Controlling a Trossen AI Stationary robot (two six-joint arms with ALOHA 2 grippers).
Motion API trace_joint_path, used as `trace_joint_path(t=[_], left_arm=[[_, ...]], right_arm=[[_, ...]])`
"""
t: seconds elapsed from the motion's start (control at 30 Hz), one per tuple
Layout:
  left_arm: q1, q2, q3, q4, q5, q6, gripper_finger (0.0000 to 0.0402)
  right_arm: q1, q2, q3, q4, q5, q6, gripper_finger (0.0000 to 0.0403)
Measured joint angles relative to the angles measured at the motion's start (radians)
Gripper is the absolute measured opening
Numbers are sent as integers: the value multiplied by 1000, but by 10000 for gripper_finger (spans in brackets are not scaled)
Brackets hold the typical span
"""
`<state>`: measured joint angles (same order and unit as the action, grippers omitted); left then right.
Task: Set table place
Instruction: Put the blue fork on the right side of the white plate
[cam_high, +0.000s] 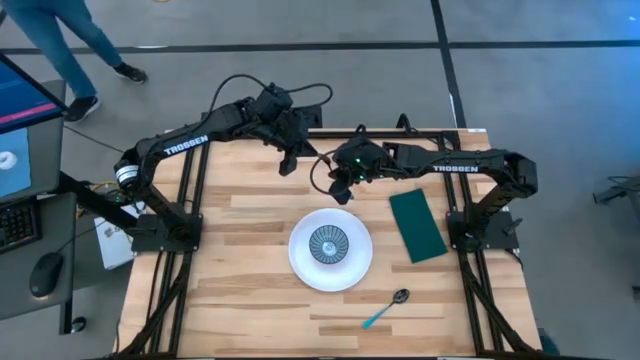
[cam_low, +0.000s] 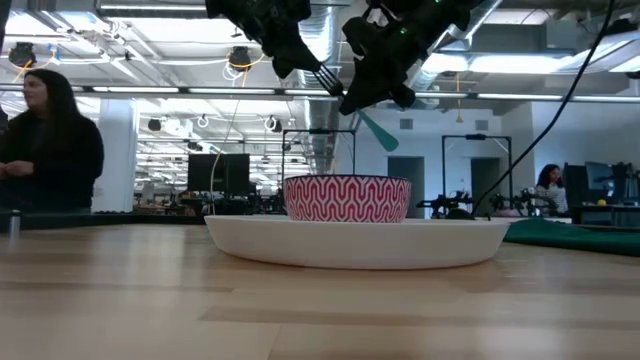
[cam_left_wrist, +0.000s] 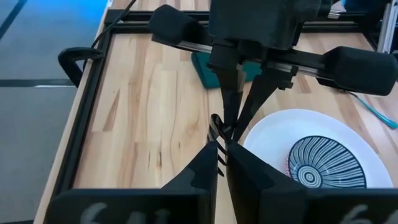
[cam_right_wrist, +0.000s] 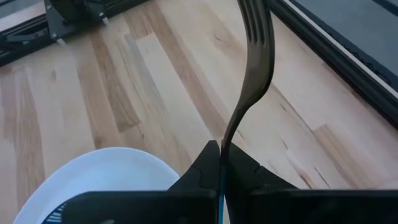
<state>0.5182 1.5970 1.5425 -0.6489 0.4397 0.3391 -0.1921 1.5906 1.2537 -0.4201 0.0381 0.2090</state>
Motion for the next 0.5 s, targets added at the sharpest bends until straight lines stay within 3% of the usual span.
trace_joint_path(t=[0.27,0.5], left_arm=[[1,0,0,1,-7,6,29],[5,0,1,15,-40,8,110]], right_arm=[[0,0,0,-22,-1,1,24],[-3,-11,-1,-105,-34,26,23]])
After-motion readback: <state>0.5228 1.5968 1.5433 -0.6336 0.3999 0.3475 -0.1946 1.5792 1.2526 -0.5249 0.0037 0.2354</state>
